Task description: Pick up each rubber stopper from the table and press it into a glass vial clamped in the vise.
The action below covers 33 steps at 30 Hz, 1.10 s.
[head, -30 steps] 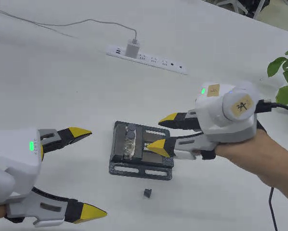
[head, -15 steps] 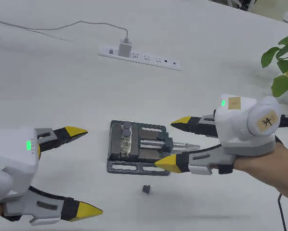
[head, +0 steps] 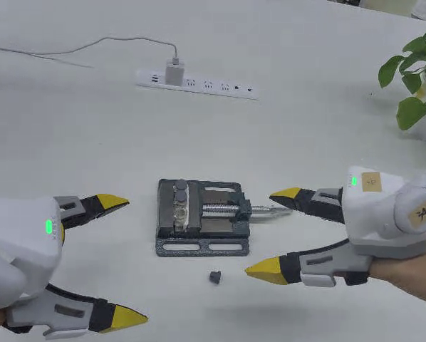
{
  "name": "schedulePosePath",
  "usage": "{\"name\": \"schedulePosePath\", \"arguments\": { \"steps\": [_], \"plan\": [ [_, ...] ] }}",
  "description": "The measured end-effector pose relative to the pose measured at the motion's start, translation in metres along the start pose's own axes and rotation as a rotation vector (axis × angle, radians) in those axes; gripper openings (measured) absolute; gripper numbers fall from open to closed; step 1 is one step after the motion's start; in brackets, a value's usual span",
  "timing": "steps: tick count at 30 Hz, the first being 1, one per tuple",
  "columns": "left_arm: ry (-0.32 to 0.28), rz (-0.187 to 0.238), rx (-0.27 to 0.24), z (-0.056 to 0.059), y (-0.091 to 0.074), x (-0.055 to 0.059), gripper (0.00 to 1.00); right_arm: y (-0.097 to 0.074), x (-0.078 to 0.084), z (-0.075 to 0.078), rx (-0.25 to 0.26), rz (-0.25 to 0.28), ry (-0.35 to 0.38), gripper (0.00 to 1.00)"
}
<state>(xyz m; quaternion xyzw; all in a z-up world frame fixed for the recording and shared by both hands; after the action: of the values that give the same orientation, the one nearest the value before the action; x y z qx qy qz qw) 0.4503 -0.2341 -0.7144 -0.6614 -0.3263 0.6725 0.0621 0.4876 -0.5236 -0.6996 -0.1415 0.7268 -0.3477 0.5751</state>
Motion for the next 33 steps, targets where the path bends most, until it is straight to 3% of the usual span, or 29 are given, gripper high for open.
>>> {"name": "schedulePosePath", "arguments": {
  "steps": [9, 12, 21, 30, 33],
  "plan": [
    [0.075, -0.05, 0.048, 0.006, 0.015, -0.009, 0.78, -0.011, 0.02, -0.003, 0.017, 0.029, 0.018, 0.8],
    [0.136, -0.076, 0.082, 0.008, 0.023, -0.011, 0.74, -0.013, 0.024, -0.003, 0.021, 0.04, 0.021, 0.81],
    [0.231, -0.129, 0.149, 0.012, 0.048, -0.015, 0.53, -0.019, 0.036, -0.005, 0.029, 0.065, 0.037, 0.83],
    [0.263, -0.147, 0.193, 0.016, 0.086, -0.02, 0.33, -0.028, 0.045, -0.007, 0.047, 0.076, 0.06, 0.82],
    [0.267, -0.17, 0.205, 0.018, 0.097, -0.017, 0.26, -0.03, 0.048, -0.006, 0.056, 0.08, 0.069, 0.81]
  ]
}}
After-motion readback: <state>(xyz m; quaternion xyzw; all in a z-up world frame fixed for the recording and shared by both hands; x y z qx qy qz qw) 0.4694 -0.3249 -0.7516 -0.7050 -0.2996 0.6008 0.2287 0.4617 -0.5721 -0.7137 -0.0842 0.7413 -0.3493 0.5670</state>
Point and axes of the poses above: the centre of the closed fingertips' face, and the gripper's own axes: y roughly forward along the fingers, z roughly to its right, x roughly out of its underside, the point moved 10 cm from there along -y, roughly backward along the fingers, and after that the axes turned 3 degrees about -x, right-handed, at the moved point
